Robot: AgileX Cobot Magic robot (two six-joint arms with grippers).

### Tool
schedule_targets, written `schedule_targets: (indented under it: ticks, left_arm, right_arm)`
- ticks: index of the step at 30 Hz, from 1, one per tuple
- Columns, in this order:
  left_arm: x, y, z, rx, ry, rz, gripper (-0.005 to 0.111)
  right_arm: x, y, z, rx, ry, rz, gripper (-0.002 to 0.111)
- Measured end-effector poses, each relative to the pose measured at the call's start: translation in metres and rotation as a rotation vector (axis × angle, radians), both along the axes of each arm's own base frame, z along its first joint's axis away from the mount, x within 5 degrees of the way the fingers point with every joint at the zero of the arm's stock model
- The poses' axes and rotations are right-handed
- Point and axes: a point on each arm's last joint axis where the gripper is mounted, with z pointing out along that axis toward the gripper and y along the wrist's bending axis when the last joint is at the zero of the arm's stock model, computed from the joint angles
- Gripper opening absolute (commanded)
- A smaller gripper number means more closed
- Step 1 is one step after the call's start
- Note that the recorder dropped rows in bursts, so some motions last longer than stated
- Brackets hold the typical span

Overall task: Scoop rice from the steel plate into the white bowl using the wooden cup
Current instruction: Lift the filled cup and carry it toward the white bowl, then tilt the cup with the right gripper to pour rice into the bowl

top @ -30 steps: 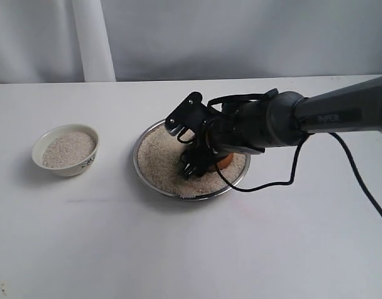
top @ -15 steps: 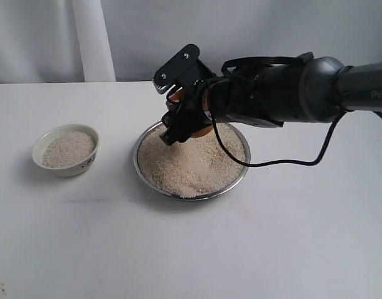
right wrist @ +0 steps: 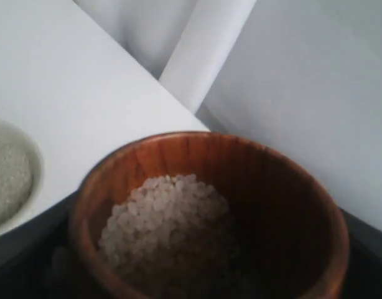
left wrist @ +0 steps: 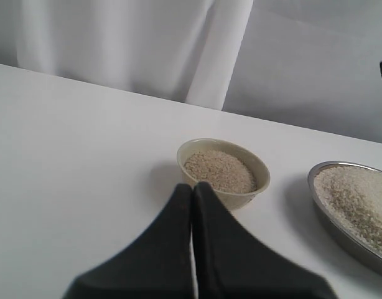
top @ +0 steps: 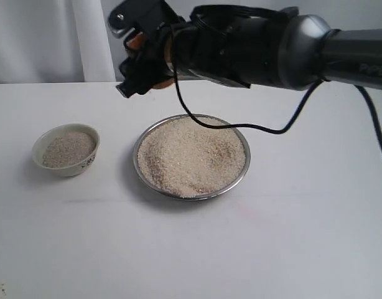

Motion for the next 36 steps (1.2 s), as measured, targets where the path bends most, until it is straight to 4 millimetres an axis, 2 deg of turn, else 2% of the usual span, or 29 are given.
schedule_targets:
  ticks: [4,11,16,22,30,36]
  left_arm:
    - [0.0,0.0,0.0,0.0,0.0,0.0,0.0]
    - [0.0,0.0,0.0,0.0,0.0,0.0,0.0]
    - [0.0,0.0,0.0,0.0,0.0,0.0,0.0]
    - [0.0,0.0,0.0,0.0,0.0,0.0,0.0]
    - [0.0,0.0,0.0,0.0,0.0,0.0,0.0]
    - [0.0,0.0,0.0,0.0,0.0,0.0,0.0]
  right_arm:
    - [0.001,0.031,0.012,-0.076,-0.062,0.0,0.0]
    - [0.0,0.088,-0.001,-0.204,-0.111,0.032,0.0]
    - [0.004,0.12,-0.024,-0.248,-0.118,0.075,0.0]
    - [0.016,0.133,-0.047,-0.325,-0.144,0.077,0.0]
    - [0.022,0.138,-0.083,-0.474,-0.165,0.134,0.0]
    - [0.023,0.139,-0.095,-0.538,-0.177,0.165,0.0]
